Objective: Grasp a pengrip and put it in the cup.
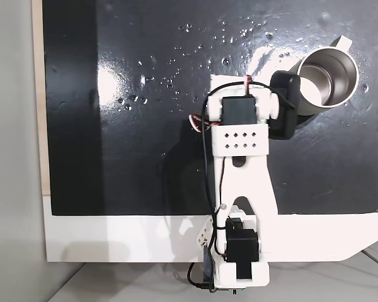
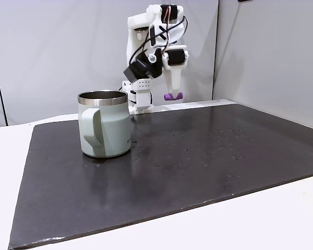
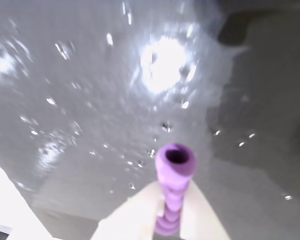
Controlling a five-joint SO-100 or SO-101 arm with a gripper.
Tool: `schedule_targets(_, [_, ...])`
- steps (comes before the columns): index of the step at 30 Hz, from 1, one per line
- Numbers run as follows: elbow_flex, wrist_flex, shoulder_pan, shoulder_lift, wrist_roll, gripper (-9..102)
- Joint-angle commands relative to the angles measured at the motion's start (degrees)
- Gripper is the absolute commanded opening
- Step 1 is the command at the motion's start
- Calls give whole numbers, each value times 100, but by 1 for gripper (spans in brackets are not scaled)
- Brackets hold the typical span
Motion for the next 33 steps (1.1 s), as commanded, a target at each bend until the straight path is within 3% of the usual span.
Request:
schedule_targets(1, [-729,580,765,369,-659,0])
schedule_targets(13, [-3533,1151,2672,-1055,-2575,0])
schedule_targets(29, [-4825,1266,2795,-1626,-3305,0])
schedule_targets(31, [-4825,1292,2795,-1626,-3287,4])
schedule_targets(33, [-4825,1336,2813,-1626,-3287,15])
